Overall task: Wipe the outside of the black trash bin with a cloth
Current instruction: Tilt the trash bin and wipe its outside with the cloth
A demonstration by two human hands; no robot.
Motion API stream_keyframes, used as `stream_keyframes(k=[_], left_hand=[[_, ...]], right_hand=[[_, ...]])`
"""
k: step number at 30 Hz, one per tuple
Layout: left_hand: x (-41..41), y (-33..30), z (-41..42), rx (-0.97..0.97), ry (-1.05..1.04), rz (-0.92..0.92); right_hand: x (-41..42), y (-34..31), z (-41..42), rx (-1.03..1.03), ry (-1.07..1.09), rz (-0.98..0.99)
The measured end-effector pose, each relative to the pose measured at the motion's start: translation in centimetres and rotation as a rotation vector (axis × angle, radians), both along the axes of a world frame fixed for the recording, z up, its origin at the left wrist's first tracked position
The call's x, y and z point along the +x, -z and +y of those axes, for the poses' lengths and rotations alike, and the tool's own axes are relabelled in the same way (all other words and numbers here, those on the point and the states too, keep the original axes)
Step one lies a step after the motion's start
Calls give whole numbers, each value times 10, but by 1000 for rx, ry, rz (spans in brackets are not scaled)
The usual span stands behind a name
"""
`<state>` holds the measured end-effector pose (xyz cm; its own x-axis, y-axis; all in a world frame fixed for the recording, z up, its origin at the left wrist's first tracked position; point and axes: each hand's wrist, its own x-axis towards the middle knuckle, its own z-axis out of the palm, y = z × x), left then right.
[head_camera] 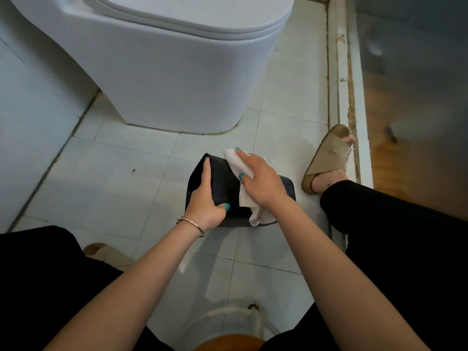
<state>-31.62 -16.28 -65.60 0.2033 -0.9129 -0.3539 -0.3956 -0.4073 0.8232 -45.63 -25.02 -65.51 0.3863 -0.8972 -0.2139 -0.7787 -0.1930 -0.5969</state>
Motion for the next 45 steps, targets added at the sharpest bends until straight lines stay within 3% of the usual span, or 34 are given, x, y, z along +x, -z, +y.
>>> stream_keyframes(k=[9,17,25,30,38,45], left_hand=[[1,-2,-6,11,30,-18],[8,1,-8,-3,35,-16],[3,-2,-4,18,40,-29],[0,-7,-2,24,7,6],[0,-12,-5,18,39,57],[6,-11,-4,41,152,136]], right_hand=[[-71,28,-8,67,266,64],[-76,37,-4,49,343,139],[-40,31,30,-39,325,165],[-17,15,47,-120,198,173],[13,-7,83,-130,25,-48],[3,1,86,-168,17,-157]])
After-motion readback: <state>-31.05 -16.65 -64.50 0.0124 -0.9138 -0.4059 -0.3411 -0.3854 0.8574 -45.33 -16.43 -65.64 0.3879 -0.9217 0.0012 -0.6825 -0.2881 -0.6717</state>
